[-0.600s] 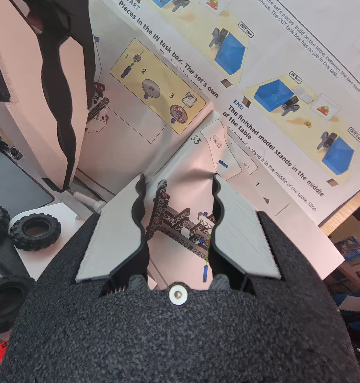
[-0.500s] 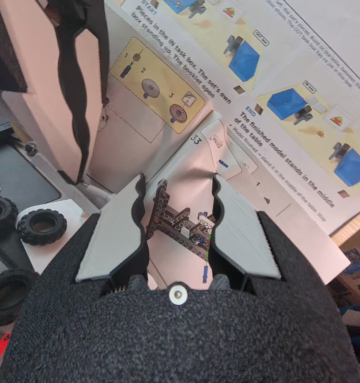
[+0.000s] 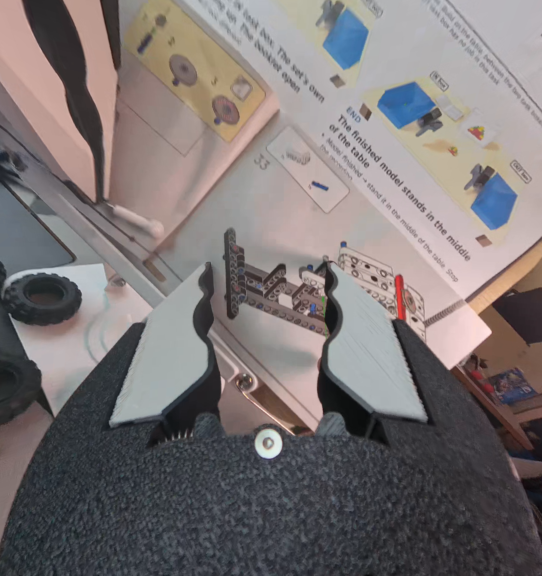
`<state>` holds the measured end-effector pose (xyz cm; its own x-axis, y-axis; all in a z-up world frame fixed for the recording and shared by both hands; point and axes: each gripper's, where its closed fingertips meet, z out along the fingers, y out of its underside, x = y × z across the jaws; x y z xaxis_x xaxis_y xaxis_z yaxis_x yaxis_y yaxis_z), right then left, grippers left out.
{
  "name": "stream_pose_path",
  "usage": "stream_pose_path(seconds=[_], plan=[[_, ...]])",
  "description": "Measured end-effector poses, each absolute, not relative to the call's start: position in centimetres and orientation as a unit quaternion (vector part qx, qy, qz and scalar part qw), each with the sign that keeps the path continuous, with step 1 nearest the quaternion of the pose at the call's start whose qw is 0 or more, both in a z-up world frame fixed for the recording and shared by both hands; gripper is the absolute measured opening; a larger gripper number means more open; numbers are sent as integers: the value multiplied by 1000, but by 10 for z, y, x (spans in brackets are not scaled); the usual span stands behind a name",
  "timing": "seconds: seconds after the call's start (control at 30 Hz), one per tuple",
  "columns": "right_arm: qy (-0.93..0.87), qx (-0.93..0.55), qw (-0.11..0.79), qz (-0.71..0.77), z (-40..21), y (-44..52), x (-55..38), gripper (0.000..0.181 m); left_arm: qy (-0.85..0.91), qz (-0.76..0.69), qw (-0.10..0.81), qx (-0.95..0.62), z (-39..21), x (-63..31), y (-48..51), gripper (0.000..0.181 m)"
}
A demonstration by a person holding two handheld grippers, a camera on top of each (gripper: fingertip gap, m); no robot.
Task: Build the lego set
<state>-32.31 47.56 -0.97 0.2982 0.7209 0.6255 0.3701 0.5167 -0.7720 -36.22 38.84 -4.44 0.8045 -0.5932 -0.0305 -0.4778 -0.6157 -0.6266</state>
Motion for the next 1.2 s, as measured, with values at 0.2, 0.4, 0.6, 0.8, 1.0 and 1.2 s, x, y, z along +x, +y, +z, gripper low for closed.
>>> stream_pose_path(seconds=[0.2,0.4,0.6,0.8,1.0,1.2], plan=[[-548,-509,657,100,-13,490,-309,75,284,-65,337,-895,-36,-371,390,1],[-552,-477,679,85,-4,471,-314,67,319,-3,300,-899,-39,-369,389,1],[-574,-494,645,97,-29,464,-332,72,321,-7,306,-896,-49,-366,392,1],[-561,-508,642,122,-27,462,-310,73,330,13,313,-890,-50,-363,378,23],[-524,-501,641,252,-10,419,-233,72,226,5,525,-820,-2,-358,344,30],[-482,-509,607,374,0,351,-145,68,88,-10,685,-723,8,-330,283,32]])
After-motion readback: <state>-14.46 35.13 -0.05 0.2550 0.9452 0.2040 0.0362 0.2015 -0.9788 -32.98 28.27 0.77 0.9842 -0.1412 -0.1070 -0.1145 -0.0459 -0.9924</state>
